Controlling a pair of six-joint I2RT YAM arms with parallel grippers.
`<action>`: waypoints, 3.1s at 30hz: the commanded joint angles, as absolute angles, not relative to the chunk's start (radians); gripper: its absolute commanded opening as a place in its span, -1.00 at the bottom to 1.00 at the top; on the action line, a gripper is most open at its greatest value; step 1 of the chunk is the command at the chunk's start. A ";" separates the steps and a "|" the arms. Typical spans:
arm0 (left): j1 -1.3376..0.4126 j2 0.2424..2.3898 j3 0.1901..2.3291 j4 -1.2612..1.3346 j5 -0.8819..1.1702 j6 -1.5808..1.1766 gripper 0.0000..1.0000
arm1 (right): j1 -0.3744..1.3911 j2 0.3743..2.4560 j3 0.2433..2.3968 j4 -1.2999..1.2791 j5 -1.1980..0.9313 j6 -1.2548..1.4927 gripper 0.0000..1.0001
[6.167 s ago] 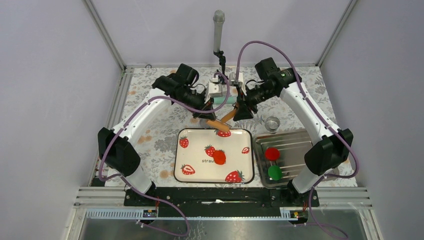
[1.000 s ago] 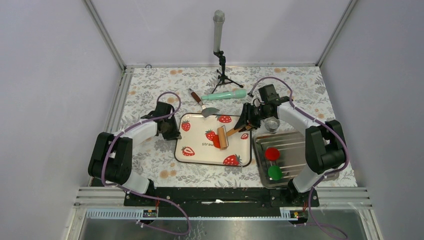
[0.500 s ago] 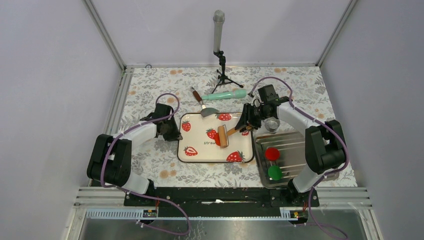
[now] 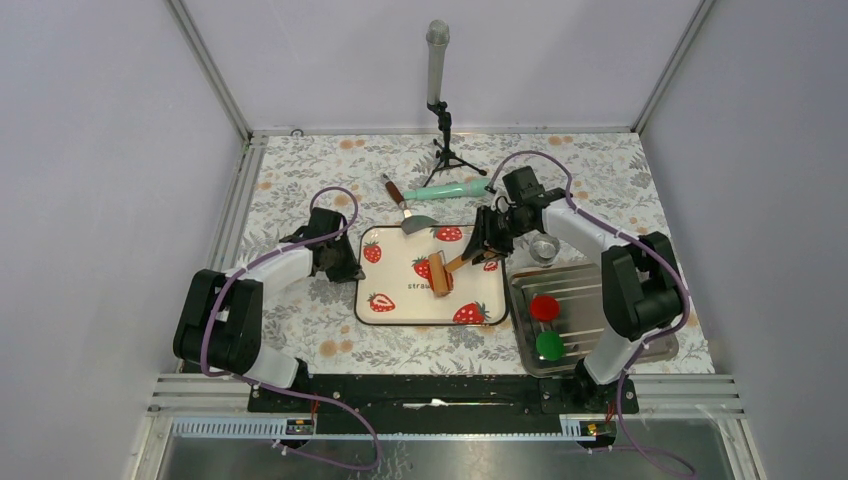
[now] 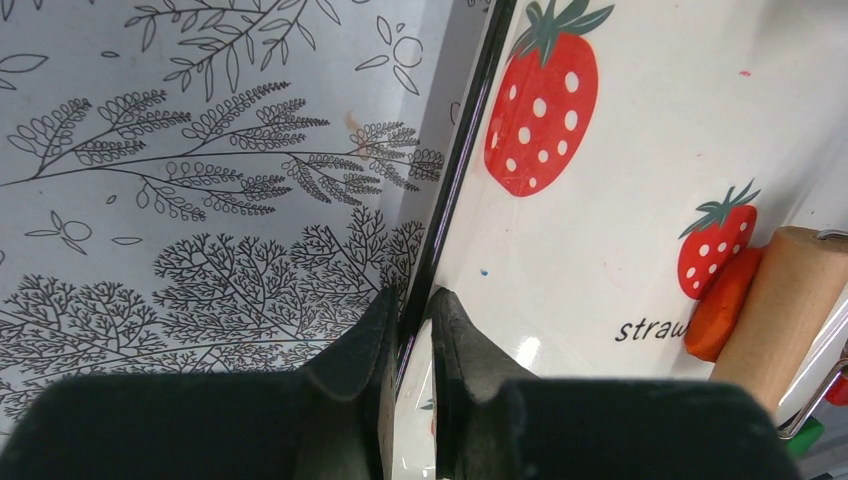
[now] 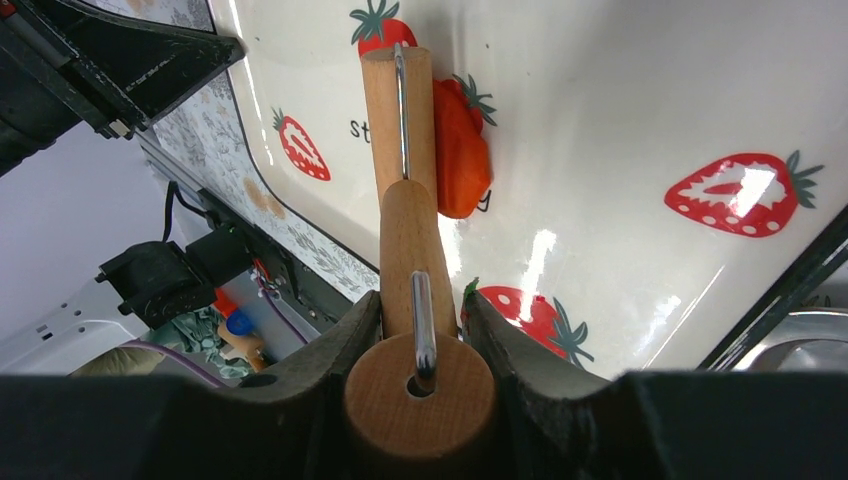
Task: Roll out the dumpling wrappers from the dough
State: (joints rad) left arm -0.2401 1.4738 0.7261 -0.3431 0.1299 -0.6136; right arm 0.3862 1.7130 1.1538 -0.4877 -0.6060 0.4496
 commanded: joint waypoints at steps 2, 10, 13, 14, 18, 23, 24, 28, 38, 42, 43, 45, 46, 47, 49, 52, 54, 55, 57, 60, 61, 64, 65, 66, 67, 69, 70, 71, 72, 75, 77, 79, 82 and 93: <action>-0.235 1.465 0.697 -0.369 0.083 -0.647 -1.00 | 0.448 1.809 1.135 -0.558 -0.381 0.402 -1.00; -0.235 1.458 0.689 -0.358 0.083 -0.657 -1.00 | 0.483 1.861 1.144 -0.524 -0.370 0.392 -1.00; -0.235 1.457 0.691 -0.357 0.084 -0.658 -1.00 | 0.504 1.880 1.154 -0.499 -0.388 0.388 -1.00; -0.235 1.457 0.690 -0.357 0.084 -0.658 -1.00 | 0.513 1.885 1.157 -0.489 -0.392 0.385 -1.00; -0.235 1.458 0.687 -0.355 0.086 -0.658 -1.00 | 0.550 1.906 1.180 -0.440 -0.438 0.379 -1.00; -0.225 1.453 0.694 -0.349 0.086 -0.652 -1.00 | 0.568 1.905 1.283 -0.329 -0.700 0.373 -1.00; -0.222 1.453 0.698 -0.351 0.086 -0.649 -1.00 | 0.567 1.903 1.324 -0.332 -0.751 0.352 -1.00; -0.219 1.465 0.704 -0.337 0.094 -0.634 -1.00 | 0.560 1.856 1.484 -0.480 -0.832 0.229 -1.00; -0.216 1.468 0.705 -0.305 0.098 -0.629 -1.00 | 0.477 1.687 1.366 -0.610 -0.673 0.175 -1.00; -0.216 1.461 0.697 -0.298 0.097 -0.629 -1.00 | 0.453 1.703 1.340 -0.608 -0.621 0.183 -1.00; -0.216 1.459 0.695 -0.296 0.097 -0.629 -1.00 | 0.453 1.710 1.340 -0.609 -0.616 0.179 -1.00; -0.216 1.456 0.691 -0.290 0.096 -0.631 -1.00 | 0.453 1.727 1.330 -0.609 -0.601 0.171 -1.00; -0.216 1.456 0.690 -0.288 0.096 -0.632 -1.00 | 0.453 1.737 1.321 -0.608 -0.592 0.166 -1.00; -0.216 1.456 0.688 -0.285 0.096 -0.633 -1.00 | 0.453 1.748 1.302 -0.608 -0.581 0.162 -1.00; -0.216 1.455 0.686 -0.284 0.095 -0.632 -1.00 | 0.453 1.770 1.278 -0.607 -0.550 0.154 -1.00; -0.216 1.452 0.686 -0.285 0.094 -0.632 -1.00 | 0.449 1.797 1.243 -0.632 -0.430 0.156 -1.00; -0.216 1.446 0.684 -0.285 0.093 -0.631 -1.00 | 0.433 1.807 1.231 -0.657 -0.360 0.159 -1.00; -0.216 1.443 0.683 -0.285 0.090 -0.631 -1.00 | 0.423 1.810 1.228 -0.670 -0.332 0.155 -1.00; -0.216 1.438 0.679 -0.283 0.086 -0.633 -1.00 | 0.391 1.819 1.225 -0.689 -0.283 0.145 -1.00; -0.216 1.433 0.676 -0.280 0.086 -0.633 -1.00 | 0.344 1.832 1.229 -0.704 -0.238 0.136 -1.00; -0.216 1.433 0.676 -0.281 0.086 -0.633 -1.00 | 0.331 1.837 1.228 -0.708 -0.226 0.133 -1.00; -0.214 1.433 0.675 -0.277 0.086 -0.634 -1.00 | 0.304 1.843 1.221 -0.711 -0.195 0.113 -1.00; -0.215 1.433 0.676 -0.278 0.085 -0.634 -1.00 | 0.300 1.846 1.219 -0.710 -0.188 0.110 -1.00; -0.215 1.433 0.674 -0.276 0.085 -0.634 -1.00 | 0.298 1.848 1.217 -0.708 -0.184 0.109 -1.00; -0.215 1.432 0.674 -0.276 0.084 -0.634 -1.00 | 0.295 1.849 1.214 -0.705 -0.177 0.109 -1.00; -0.215 1.430 0.673 -0.276 0.083 -0.634 -1.00 | 0.294 1.854 1.209 -0.700 -0.166 0.105 -1.00; -0.215 1.428 0.673 -0.275 0.082 -0.634 -1.00 | 0.292 1.856 1.208 -0.700 -0.161 0.104 -1.00; -0.216 1.427 0.672 -0.276 0.082 -0.635 -1.00 | 0.289 1.858 1.207 -0.701 -0.156 0.102 -1.00; -0.214 1.426 0.671 -0.276 0.081 -0.635 -1.00 | 0.285 1.860 1.207 -0.698 -0.150 0.098 -1.00; -0.215 1.419 0.665 -0.273 0.075 -0.635 -1.00 | 0.264 1.867 1.207 -0.699 -0.135 0.091 -1.00; -0.215 1.417 0.662 -0.272 0.072 -0.637 -1.00 | 0.246 1.872 1.205 -0.699 -0.126 0.086 -1.00; -0.215 1.414 0.660 -0.273 0.071 -0.637 -1.00 | 0.230 1.875 1.202 -0.699 -0.118 0.077 -1.00; -0.215 1.414 0.660 -0.273 0.072 -0.637 -1.00 | 0.213 1.879 1.200 -0.697 -0.107 0.064 -1.00; -0.212 1.412 0.655 -0.269 0.067 -0.638 -1.00 | 0.179 1.884 1.193 -0.690 -0.058 0.031 -1.00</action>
State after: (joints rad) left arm -0.2295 1.4422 0.6754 -0.2668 0.1616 -0.6376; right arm 0.2153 1.8133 1.2461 -0.6601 -0.5915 0.1585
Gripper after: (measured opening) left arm 0.134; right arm 0.478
